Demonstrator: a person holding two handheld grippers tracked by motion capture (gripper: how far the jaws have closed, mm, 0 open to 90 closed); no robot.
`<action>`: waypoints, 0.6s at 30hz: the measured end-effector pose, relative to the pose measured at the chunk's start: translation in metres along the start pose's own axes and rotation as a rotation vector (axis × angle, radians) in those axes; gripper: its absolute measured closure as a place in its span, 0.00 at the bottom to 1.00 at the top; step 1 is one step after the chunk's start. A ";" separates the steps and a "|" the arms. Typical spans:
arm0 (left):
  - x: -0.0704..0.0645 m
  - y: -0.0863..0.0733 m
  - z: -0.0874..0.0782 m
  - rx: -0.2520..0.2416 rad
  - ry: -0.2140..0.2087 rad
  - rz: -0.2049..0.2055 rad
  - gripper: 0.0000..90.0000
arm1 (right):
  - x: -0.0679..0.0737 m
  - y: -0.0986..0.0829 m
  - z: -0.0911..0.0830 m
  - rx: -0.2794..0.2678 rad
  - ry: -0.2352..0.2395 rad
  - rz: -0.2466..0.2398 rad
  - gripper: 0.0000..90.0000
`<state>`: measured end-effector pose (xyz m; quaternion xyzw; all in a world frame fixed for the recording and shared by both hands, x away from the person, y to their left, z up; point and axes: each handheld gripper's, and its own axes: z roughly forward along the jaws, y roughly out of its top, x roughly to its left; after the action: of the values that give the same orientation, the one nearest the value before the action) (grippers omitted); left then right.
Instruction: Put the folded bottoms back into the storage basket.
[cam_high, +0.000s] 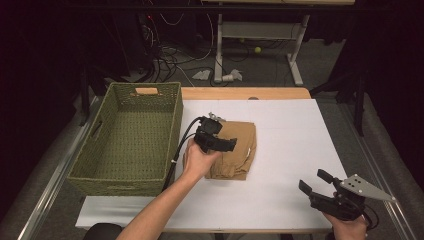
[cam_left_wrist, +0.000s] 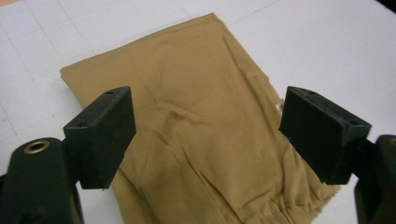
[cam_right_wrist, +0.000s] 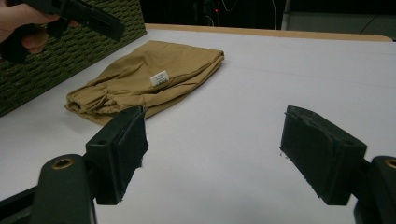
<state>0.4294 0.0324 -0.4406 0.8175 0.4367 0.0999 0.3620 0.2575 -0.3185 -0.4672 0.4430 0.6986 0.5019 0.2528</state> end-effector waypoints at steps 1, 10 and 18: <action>0.001 0.001 0.002 0.007 0.002 -0.004 0.19 | 0.000 0.000 0.000 0.001 0.000 0.000 0.26; 0.020 0.004 0.022 0.074 0.009 -0.081 0.16 | 0.000 0.000 0.000 0.003 0.002 -0.002 0.26; 0.032 0.003 0.037 0.131 0.036 -0.115 0.15 | 0.000 0.000 0.000 0.008 0.005 0.000 0.26</action>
<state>0.4680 0.0378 -0.4706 0.8109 0.4951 0.0647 0.3051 0.2577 -0.3186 -0.4675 0.4426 0.7013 0.5001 0.2494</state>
